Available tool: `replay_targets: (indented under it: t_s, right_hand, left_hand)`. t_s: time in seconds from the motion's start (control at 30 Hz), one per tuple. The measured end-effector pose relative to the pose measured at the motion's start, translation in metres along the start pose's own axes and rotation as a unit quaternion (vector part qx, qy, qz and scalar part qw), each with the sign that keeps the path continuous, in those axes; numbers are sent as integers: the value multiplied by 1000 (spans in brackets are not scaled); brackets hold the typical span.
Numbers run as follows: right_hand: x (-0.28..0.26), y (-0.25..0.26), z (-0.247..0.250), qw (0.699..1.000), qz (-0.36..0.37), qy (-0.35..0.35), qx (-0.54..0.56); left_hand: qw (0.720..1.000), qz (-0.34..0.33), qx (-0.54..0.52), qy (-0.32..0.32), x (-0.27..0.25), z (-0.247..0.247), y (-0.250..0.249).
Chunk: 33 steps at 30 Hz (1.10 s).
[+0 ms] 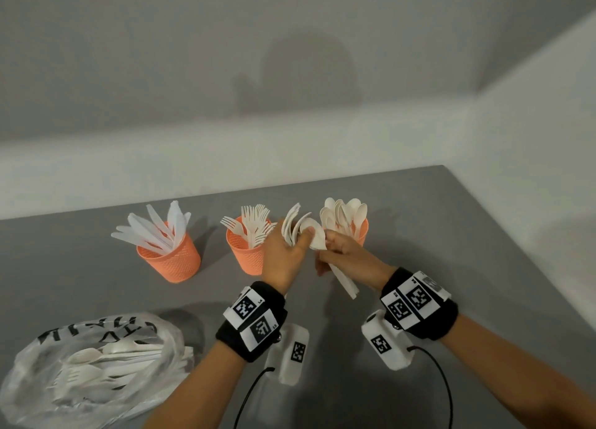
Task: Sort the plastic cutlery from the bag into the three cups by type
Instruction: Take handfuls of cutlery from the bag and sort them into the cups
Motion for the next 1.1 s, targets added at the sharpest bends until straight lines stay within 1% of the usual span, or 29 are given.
replay_targets:
  t_s: [0.03,0.1,0.17,0.2,0.27,0.3,0.37,0.43,0.5,0.57,0.67,0.8,0.9,0.97,1.03,1.1]
  right_hand:
    - [1,3,2,1000,9,-20,-4]
    - [2,7,8,997,21,-68,8]
    - [3,8,27,985,41,-150,69]
    - [2,9,41,971,59,-204,104]
    - [-2,15,71,935,108,-301,151]
    - [-3,19,85,917,134,-335,169]
    - [-2,25,105,888,172,-380,194]
    - [4,26,116,868,194,-405,212]
    - [11,21,118,861,199,-414,217]
    - [20,12,114,866,187,-418,202]
    - [31,-3,104,877,159,-424,159]
    - [34,-14,95,891,134,-431,55]
    - [29,-7,91,890,186,-416,-7]
    - [26,2,88,891,217,-396,-47]
    - [27,11,81,891,236,-366,-131]
    - [30,16,72,879,240,-332,-243]
  left_hand:
    - [1000,-2,-10,3,0,-3,0]
    - [998,5,-47,30,-2,-12,-2]
    - [995,40,-80,46,0,-13,4]
    - [993,71,-92,32,3,-7,13]
    - [983,124,-127,-37,13,16,28]
    - [978,130,-143,-81,20,30,32]
    - [971,106,-135,-164,35,60,30]
    - [963,69,-125,-227,51,85,24]
    - [957,48,-130,-255,66,99,26]
    - [957,39,-122,-261,77,103,31]
    - [963,30,-104,-248,85,97,43]
    - [973,10,-87,-214,85,83,60]
    - [974,9,-44,-220,80,81,72]
    - [976,-5,1,-218,79,79,75]
    - [977,-33,36,-206,80,76,71]
    - [976,-78,81,-187,81,71,62]
Point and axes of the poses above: each hand's wrist, its own x-axis towards the middle knuckle, its own z-axis out of the back of the hand, y = z × x, the point moved 9 cm from there along x, towards the middle knuckle, and after that the axes turned 2 degrees about -y, right-handed, at the moved point
